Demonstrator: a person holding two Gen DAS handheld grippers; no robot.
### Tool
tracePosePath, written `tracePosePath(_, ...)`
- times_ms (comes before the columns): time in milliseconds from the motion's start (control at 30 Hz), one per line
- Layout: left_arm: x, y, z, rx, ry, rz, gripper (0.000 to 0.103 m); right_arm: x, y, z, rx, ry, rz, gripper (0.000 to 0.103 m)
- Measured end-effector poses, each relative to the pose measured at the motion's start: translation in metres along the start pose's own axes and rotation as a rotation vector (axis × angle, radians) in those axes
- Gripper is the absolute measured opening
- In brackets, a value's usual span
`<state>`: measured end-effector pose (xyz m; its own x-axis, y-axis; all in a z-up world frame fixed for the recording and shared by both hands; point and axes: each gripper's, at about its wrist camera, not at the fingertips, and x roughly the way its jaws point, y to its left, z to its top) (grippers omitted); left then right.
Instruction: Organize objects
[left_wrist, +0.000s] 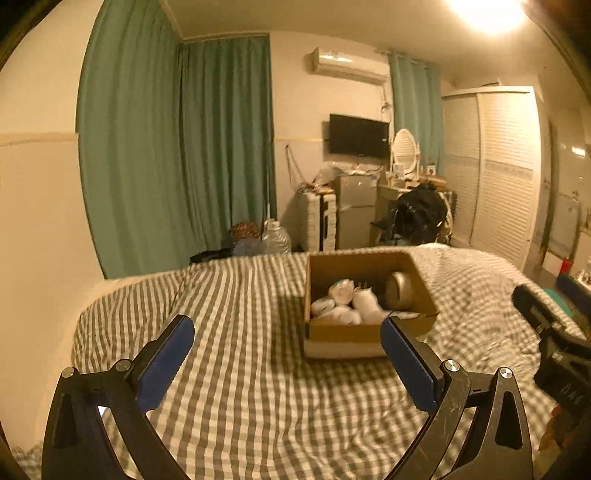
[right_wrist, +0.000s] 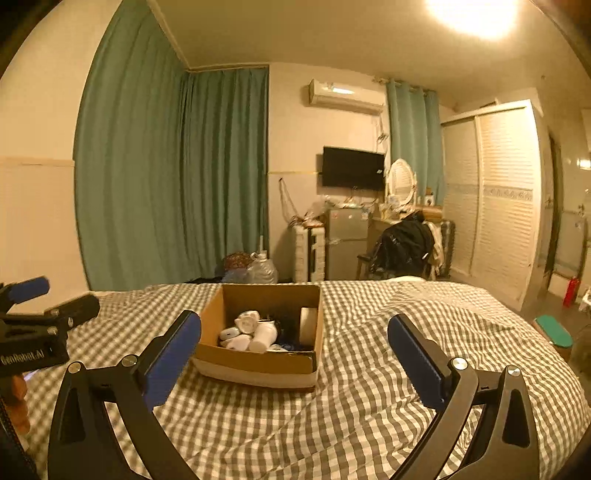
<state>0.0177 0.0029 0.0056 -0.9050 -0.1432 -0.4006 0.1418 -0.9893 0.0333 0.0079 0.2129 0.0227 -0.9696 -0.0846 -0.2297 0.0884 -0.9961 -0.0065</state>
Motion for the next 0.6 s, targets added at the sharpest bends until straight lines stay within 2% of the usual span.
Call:
tracePosePath(133, 0.017, 0.003, -0.026, -0.014, -0.001, 0.040, 0.103, 0.011, 0.007, -0.025, -0.012, -0.016, -0.033, 0.102)
tracePosePath(200, 0.021, 0.004, -0.037, -0.022, -0.022, 0.046, 0.103, 0.022, 0.010, -0.039, -0.012, 0.017, -0.041, 0.102)
tracePosePath(333, 0.027, -0.004, -0.046, 0.040, -0.024, 0.057, 0.103, 0.044, 0.014, -0.061, -0.018, 0.111, -0.035, 0.101)
tracePosePath(600, 0.032, 0.000, -0.048, 0.028, 0.010, 0.061, 0.103, 0.045, 0.014, -0.065, -0.015, 0.118, -0.051, 0.102)
